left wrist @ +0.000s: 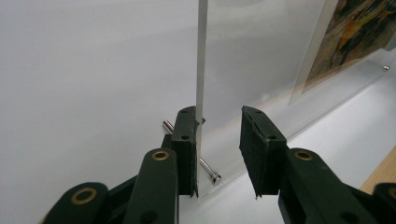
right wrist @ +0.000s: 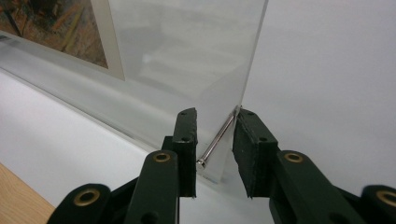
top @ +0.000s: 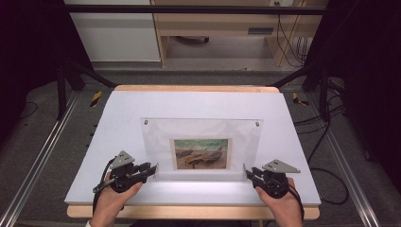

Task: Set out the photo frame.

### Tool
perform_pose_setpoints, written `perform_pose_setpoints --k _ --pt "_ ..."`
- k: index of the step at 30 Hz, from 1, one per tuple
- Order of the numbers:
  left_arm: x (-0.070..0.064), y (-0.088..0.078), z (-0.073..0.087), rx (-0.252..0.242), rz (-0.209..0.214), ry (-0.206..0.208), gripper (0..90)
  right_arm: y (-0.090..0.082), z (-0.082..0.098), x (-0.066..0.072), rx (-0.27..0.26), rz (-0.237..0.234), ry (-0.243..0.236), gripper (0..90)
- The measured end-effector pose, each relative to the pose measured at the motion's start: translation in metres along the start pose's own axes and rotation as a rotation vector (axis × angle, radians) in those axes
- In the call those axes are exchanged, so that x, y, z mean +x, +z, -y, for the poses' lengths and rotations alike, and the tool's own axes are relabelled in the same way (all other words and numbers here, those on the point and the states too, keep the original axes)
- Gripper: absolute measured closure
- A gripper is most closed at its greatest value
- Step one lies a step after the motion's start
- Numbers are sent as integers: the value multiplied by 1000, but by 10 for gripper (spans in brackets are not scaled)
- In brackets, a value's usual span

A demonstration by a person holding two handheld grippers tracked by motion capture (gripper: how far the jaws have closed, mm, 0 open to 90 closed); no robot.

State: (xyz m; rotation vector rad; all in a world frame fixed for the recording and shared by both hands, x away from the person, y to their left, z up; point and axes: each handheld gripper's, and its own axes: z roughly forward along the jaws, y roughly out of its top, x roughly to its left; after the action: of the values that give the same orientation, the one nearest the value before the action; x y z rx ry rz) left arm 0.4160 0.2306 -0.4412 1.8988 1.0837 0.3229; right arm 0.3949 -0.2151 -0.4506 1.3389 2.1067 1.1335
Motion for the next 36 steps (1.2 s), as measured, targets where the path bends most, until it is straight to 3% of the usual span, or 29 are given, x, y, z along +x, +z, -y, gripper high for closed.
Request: perform_pose_setpoints --k 15,28,30,34,36 --pt "-2 0 6 12 7 23 645 -1 4 3 18 6 -15 699" --pt "-1 0 7 -1 19 11 626 0 5 3 10 -5 1 677" --pt "-2 1 7 -2 28 7 575 1 5 3 5 -12 7 631" --pt "-6 2 8 -1 29 33 374 2 5 6 -5 -1 -15 448" --pt "-6 0 8 0 22 22 266 2 4 8 -1 15 -36 327"
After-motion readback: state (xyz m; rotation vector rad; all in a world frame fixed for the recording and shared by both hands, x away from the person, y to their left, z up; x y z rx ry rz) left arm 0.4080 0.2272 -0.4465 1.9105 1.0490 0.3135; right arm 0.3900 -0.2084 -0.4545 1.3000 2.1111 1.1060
